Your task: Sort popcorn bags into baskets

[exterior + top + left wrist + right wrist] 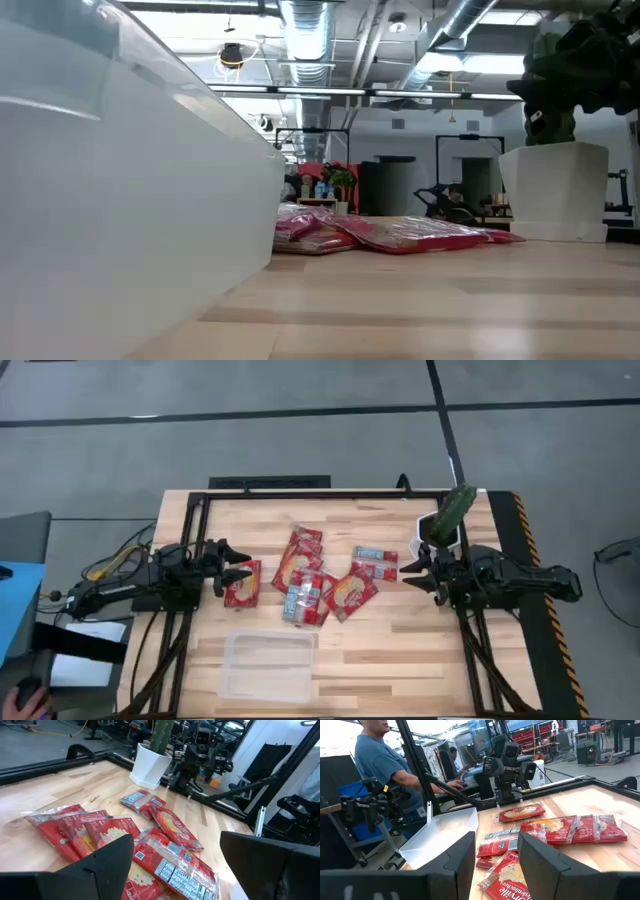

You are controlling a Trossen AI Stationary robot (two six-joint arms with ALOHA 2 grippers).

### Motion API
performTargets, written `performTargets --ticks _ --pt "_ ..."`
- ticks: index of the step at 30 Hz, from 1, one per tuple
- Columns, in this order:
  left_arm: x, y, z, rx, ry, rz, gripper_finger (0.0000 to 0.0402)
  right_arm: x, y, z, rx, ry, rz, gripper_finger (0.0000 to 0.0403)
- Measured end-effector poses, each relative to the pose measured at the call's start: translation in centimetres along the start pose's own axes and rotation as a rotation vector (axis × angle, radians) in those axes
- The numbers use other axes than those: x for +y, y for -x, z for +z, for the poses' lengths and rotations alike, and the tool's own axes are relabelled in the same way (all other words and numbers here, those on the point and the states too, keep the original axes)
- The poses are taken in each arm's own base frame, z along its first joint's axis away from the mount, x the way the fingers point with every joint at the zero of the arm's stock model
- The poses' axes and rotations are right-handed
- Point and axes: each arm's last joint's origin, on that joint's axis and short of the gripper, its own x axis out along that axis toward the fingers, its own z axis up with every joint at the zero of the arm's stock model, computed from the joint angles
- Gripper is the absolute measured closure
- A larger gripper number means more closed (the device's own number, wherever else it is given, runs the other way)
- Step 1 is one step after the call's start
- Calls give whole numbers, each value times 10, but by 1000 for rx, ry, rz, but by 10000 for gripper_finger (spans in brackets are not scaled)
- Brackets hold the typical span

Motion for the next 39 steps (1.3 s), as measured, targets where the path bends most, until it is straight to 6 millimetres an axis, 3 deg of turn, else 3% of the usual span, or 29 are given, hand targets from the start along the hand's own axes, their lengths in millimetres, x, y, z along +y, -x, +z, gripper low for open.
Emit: performTargets --ticks 39 --pt "0 0 0 0 0 0 113 0 0 0 0 0 0 234"
